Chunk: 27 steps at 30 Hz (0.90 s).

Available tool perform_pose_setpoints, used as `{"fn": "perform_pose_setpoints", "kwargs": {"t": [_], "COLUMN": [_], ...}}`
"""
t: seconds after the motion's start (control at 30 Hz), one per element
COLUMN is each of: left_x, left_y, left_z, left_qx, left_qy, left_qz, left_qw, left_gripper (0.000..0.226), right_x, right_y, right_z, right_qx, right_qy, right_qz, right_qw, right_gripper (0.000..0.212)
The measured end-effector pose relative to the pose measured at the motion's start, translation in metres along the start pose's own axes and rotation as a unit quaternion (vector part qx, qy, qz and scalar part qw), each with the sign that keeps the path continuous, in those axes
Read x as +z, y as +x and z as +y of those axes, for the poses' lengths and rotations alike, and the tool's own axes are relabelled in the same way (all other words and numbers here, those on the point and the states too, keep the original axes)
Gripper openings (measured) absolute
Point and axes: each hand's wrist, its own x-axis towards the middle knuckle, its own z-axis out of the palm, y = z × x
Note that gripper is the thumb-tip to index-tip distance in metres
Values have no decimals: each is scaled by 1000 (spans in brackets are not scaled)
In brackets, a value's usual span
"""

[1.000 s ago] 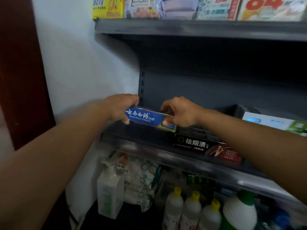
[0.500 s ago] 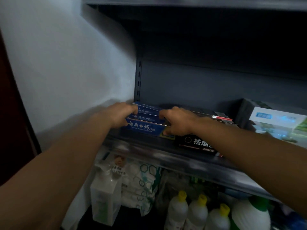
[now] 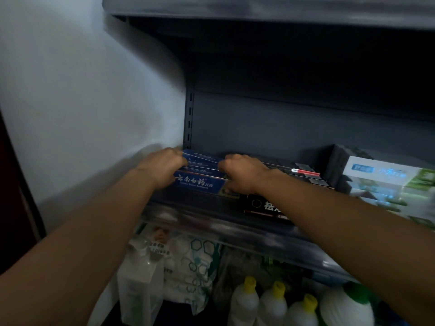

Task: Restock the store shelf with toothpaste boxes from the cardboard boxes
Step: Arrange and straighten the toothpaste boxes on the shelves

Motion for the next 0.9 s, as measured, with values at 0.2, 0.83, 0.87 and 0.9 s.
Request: {"fn": "perform_pose_setpoints", "kwargs": {"t": [0.2, 0.83, 0.87, 0.9], "left_x": [-31, -104, -95, -85], "left_y": [-8, -63, -66, -70], "left_z": [20, 302, 322, 341], "left_qx": [13, 248, 271, 292], "left_qy": [-13, -78, -88, -95], "left_qz": [28, 81, 72, 57], "left_qw": [999, 962, 956, 950], "left_gripper": [46, 50, 51, 51], "right_x": [-23, -8, 3, 15], "right_y": [-23, -333, -352, -370], "right_z": [9, 109, 112, 115], "right_qx": [-2, 80, 88, 96], "right_qy": [9, 33, 38, 44], "right_qz": [35, 24, 8, -8], "right_qw": [999, 996, 995, 994], "right_gripper": [46, 51, 53, 55]}}
